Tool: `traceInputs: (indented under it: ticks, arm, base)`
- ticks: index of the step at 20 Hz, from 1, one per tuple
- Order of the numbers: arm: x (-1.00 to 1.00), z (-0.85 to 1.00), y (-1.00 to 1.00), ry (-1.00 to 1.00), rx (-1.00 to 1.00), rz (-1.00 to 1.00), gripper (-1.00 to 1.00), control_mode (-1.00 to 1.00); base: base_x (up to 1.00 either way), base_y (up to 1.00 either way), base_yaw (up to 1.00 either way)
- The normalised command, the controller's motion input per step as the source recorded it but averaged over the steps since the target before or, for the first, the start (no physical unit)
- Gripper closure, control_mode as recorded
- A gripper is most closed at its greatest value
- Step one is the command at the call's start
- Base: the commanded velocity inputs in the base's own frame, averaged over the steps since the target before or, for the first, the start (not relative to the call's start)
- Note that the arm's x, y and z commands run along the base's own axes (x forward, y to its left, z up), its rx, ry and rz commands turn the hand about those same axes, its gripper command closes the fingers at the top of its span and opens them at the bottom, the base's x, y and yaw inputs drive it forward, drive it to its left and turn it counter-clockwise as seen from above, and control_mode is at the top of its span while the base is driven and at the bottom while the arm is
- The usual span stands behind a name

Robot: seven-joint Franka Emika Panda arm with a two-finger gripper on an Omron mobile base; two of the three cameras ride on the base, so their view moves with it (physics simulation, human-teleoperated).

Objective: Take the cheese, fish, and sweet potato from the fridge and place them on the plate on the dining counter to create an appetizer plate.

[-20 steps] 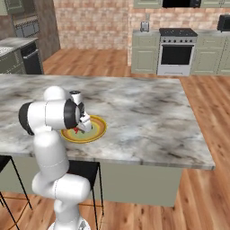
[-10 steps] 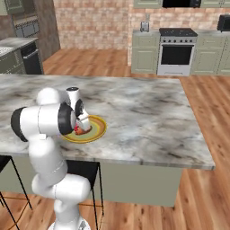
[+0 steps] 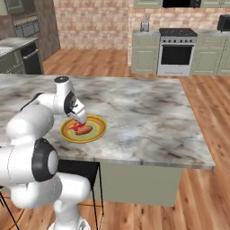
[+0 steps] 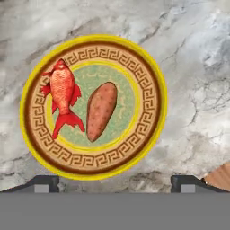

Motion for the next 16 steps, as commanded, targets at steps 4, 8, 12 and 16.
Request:
traceInputs:
  ticks: [4,8,12,16]
  arm:
    - [-0.74,1.0,-0.3,-0.17,0.0,0.26,-1.0,-1.0]
    - [-0.96,0.98,-0.28,-0.05,-0.02,0.22,-1.0,-1.0]
    - [-1.0,0.6,-0.36,-0.01,-0.03,0.16,-1.0,-1.0]
    - [-1.0,0.17,-0.27,-0.01,-0.04,0.09,-1.0,-1.0]
  base:
    - [0.0,0.0,0.0]
    - [0.0,0.0,0.0]
    - [0.0,0.0,0.0]
    - [0.0,0.0,0.0]
